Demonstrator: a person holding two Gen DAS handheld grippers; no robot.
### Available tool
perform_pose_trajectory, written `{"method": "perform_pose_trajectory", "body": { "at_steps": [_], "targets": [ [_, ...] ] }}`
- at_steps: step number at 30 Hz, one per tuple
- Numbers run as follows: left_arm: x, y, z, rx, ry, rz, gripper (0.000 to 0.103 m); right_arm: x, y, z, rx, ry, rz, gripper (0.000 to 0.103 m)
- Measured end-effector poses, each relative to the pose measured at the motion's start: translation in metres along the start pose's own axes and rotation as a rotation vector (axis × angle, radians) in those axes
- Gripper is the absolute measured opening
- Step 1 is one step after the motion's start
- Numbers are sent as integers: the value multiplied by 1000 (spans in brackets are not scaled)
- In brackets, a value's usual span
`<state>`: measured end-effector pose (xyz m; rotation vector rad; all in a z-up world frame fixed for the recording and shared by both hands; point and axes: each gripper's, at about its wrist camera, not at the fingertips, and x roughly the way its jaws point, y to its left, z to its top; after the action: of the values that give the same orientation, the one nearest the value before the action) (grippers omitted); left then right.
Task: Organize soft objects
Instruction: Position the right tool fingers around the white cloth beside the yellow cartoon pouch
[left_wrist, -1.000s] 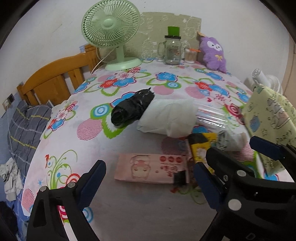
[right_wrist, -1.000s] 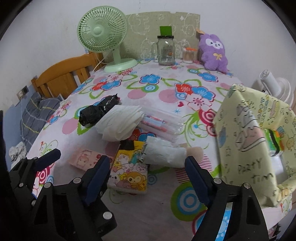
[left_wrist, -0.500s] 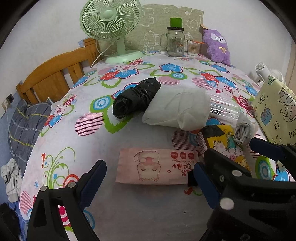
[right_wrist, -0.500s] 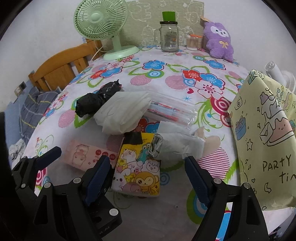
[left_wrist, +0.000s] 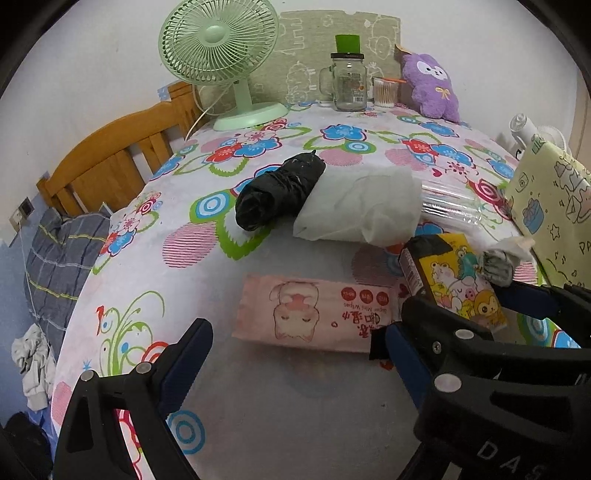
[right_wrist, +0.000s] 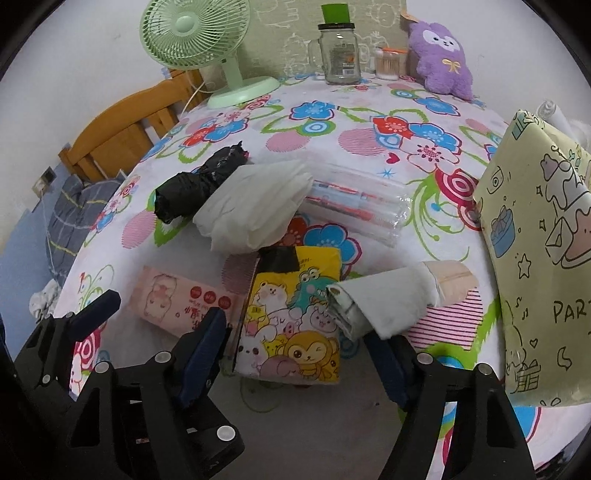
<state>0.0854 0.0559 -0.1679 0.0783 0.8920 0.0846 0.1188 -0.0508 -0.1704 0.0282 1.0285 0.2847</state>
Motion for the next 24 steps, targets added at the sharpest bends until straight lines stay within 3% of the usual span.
{"method": "perform_pose_trajectory", "body": {
  "at_steps": [9, 18, 24],
  "targets": [
    [-1, -3, -3, -11, 19, -28, 95, -5, -2, -6, 1, 17, -4, 76],
    [14, -4, 15, -25, 24, -110, 96, -7, -14, 5, 55, 7, -12, 74],
    [21, -7, 21, 6, 25, -117, 96, -6, -19, 11, 69, 8, -15, 74]
  ]
}}
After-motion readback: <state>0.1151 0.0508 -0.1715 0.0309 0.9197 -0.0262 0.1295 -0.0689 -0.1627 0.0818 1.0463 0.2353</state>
